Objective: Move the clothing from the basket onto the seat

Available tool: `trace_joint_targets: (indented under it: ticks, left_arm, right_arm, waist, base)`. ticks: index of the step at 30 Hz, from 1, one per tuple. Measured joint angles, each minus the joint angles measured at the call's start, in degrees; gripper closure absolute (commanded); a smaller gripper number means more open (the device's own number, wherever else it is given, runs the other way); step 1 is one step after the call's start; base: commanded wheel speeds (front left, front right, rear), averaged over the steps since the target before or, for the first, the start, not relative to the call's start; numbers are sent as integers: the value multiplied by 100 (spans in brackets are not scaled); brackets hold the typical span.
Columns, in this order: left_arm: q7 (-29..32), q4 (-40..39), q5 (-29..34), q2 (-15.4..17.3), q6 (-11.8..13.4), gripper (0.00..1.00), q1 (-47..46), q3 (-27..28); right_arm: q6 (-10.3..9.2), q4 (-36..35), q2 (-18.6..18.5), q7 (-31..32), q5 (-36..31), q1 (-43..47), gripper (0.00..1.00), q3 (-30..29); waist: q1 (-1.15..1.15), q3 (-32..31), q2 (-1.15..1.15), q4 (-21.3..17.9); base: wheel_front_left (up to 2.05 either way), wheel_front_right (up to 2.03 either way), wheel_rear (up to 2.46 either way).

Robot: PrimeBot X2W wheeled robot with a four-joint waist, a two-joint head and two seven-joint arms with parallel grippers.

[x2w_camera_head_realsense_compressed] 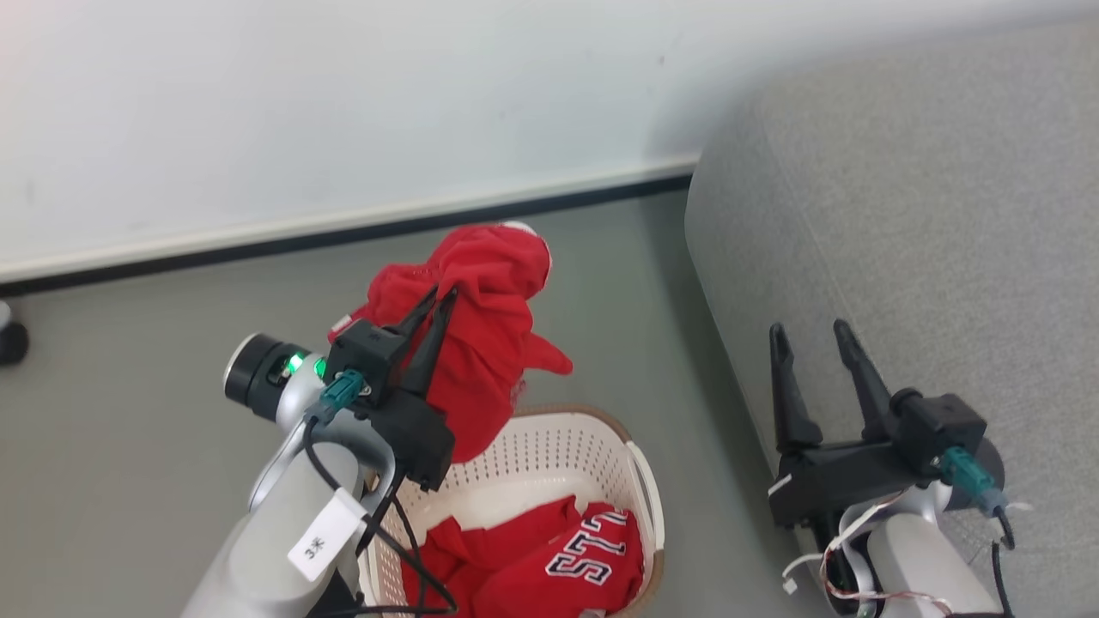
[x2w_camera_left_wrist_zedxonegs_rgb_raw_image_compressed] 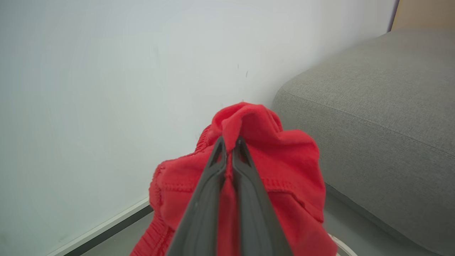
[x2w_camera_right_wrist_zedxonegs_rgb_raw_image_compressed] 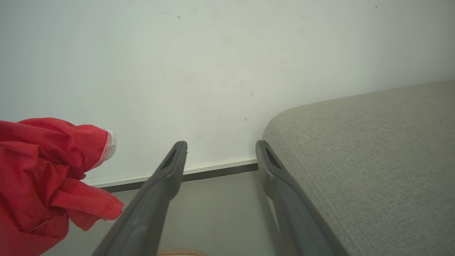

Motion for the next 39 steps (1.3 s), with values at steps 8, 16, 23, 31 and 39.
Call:
trace_joint_targets:
  ticks: [8,16,23,31,39]
  left_arm:
    - [4,-58,-266,-3,0,100,396,93]
    - [181,-475,-323,-30,1,100,779,78]
    - [366,-838,-333,-65,7,100,859,-1]
    - [603,-1200,-438,-88,9,100,959,-101]
    - [818,-1506,-474,-98,9,100,981,-200]
  right_arm:
    - [315,250,1,0,-45,205,0,293]
    - [740,374,-1,1,-138,394,0,999]
    - [867,581,-2,3,-162,118,0,1729]
    - [878,866,-15,51,-3,-446,0,2622]
    - [878,1255,-19,49,530,-1017,0,3552]
  waist:
    - [0,-692,0,70]
    - [1,-1275,0,100]
    - [1,-1465,0,132]
    - [2,-1460,1,180]
    - [2,-1417,1,247]
  base:
    - [0,0,0]
    - [0,0,0]
    - [0,0,0]
    - [0,0,0]
    - [0,0,0]
